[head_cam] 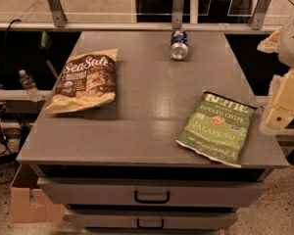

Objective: Pick green jalapeno chip bag

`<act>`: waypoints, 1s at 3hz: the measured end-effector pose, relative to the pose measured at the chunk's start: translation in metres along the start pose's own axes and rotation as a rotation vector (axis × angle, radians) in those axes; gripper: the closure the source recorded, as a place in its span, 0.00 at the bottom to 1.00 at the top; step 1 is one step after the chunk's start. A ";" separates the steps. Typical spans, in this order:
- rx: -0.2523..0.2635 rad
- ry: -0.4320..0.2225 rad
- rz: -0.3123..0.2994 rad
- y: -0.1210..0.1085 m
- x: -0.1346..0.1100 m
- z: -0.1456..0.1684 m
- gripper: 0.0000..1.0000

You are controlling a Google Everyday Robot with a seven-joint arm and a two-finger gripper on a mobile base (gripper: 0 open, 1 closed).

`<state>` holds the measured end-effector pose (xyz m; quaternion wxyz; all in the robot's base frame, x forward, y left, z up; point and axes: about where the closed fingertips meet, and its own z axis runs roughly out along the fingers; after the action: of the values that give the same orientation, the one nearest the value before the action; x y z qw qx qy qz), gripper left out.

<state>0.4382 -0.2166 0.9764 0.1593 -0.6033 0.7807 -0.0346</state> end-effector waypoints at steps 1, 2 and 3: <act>0.000 0.000 0.000 0.000 0.000 0.000 0.00; -0.006 -0.018 0.007 -0.003 0.001 0.004 0.00; -0.055 -0.060 0.028 -0.010 0.004 0.045 0.00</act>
Offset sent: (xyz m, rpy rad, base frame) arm 0.0083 -0.0039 -0.0137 0.0465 0.0276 -0.0008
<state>0.4592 -0.2172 0.9355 0.1663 -0.5973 0.7846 0.0072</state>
